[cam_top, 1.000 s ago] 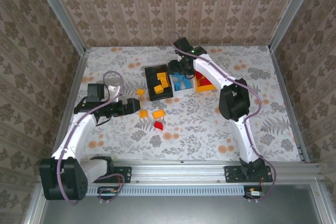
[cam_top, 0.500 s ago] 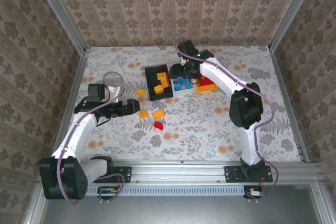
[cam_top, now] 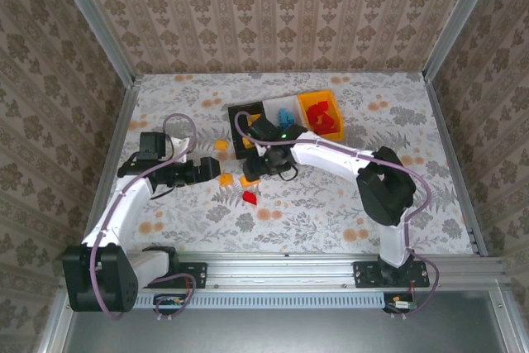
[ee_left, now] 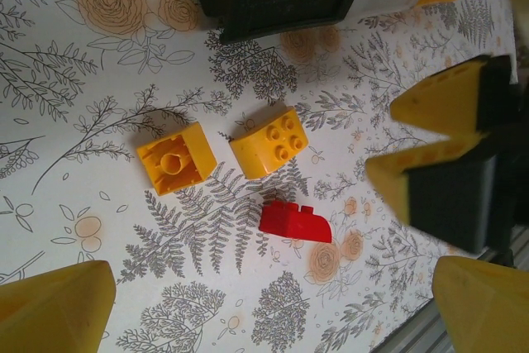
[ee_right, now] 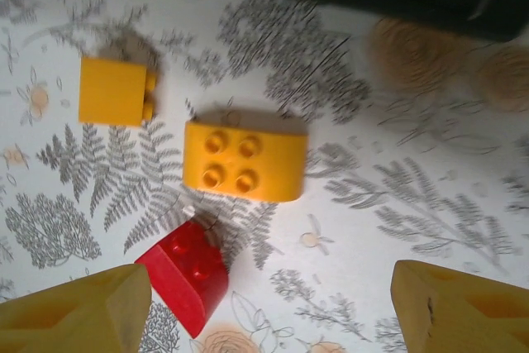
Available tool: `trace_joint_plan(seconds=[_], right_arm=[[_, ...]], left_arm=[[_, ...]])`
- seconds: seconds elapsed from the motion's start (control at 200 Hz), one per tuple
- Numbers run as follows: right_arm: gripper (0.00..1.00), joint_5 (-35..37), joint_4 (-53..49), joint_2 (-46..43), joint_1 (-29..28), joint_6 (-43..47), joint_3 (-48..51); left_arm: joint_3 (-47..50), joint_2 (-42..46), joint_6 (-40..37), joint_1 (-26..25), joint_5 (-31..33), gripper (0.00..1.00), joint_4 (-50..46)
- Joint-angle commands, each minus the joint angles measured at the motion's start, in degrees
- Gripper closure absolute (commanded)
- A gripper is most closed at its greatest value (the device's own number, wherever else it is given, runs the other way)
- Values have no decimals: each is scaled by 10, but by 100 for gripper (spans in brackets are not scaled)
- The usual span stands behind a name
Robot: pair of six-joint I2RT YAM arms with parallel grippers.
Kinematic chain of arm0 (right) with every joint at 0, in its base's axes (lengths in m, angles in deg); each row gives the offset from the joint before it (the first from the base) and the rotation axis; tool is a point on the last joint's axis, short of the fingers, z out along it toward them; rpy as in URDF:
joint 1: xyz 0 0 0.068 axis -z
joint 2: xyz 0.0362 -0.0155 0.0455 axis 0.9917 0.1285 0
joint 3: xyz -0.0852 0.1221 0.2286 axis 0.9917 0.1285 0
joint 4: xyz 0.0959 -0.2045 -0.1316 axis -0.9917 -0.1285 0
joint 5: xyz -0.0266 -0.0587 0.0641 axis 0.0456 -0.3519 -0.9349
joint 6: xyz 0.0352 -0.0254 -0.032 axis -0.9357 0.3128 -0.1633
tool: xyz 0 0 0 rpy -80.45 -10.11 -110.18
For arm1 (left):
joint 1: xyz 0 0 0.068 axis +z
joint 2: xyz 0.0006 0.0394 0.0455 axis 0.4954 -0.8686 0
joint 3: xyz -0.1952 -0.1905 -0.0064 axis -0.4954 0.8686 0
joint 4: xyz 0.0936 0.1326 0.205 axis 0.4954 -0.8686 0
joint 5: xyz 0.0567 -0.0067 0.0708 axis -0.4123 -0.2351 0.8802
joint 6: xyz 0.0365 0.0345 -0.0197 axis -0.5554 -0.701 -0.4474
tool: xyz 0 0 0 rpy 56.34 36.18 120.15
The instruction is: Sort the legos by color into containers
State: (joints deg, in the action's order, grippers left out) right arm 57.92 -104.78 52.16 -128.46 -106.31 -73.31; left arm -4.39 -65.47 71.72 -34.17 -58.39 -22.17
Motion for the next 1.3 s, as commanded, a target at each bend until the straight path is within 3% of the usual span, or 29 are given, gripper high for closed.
trace_joint_plan(seconds=[0.0, 0.86, 1.295], right_arm=[[21, 19, 0, 37, -15, -18, -24], [20, 118, -125, 205, -60, 15, -203], [35, 105, -128, 228, -57, 14, -214]], left_arm=[[-18, 1, -7, -1, 6, 0, -17], [-19, 3, -6, 1, 6, 0, -18], [-19, 3, -5, 1, 4, 0, -17]])
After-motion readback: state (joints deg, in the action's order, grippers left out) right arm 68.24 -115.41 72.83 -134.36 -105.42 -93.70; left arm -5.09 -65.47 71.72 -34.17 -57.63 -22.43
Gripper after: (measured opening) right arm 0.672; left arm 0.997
